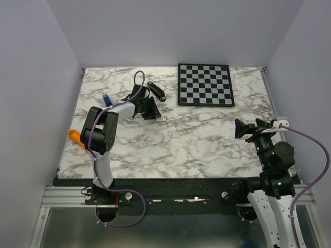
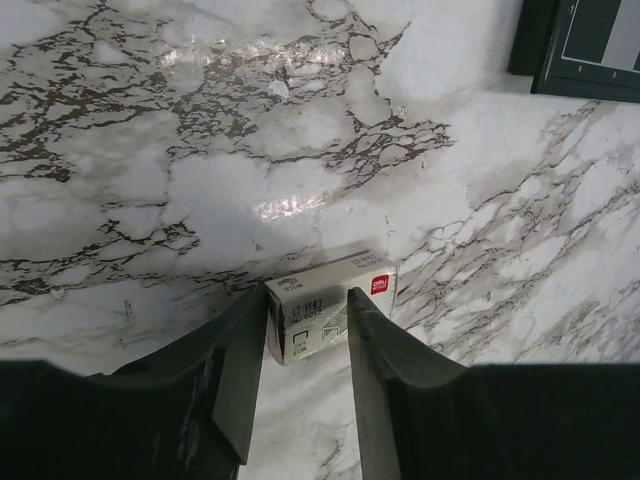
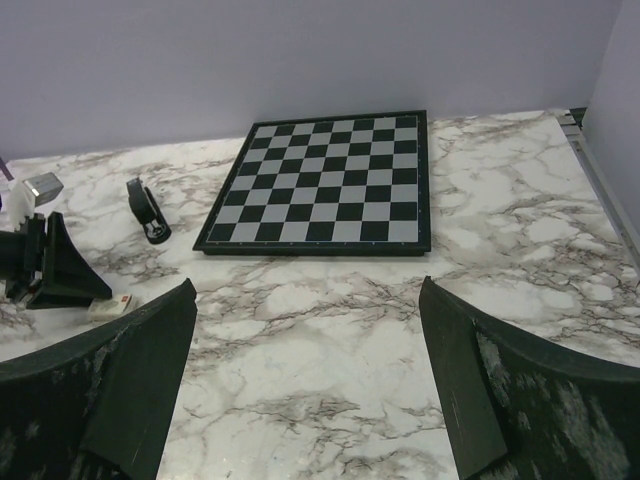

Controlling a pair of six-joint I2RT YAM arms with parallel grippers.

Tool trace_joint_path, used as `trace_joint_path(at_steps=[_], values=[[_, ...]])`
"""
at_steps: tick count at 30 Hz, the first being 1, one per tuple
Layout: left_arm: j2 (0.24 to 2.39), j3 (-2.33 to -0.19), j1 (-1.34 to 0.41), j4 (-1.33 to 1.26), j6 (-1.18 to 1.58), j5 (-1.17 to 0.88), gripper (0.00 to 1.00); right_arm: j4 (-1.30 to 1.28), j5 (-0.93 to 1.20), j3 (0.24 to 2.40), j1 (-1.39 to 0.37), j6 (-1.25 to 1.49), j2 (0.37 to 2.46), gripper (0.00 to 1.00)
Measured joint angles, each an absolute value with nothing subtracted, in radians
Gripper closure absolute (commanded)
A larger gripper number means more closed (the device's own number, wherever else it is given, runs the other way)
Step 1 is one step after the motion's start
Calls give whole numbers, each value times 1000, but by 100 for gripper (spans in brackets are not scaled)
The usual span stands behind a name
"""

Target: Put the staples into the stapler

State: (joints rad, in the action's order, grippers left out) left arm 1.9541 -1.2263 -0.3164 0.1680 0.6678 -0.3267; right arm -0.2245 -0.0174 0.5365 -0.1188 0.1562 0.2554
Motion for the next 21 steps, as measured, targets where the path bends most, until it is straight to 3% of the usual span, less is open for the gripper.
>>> trace_joint_path(at_steps=[9, 21], values=[[1981, -1256, -330, 199, 572, -386, 73, -224, -17, 537, -119, 156, 263, 0], [1982, -1250, -468, 221, 480, -456, 73, -218, -16, 537, -119, 156, 277, 0]])
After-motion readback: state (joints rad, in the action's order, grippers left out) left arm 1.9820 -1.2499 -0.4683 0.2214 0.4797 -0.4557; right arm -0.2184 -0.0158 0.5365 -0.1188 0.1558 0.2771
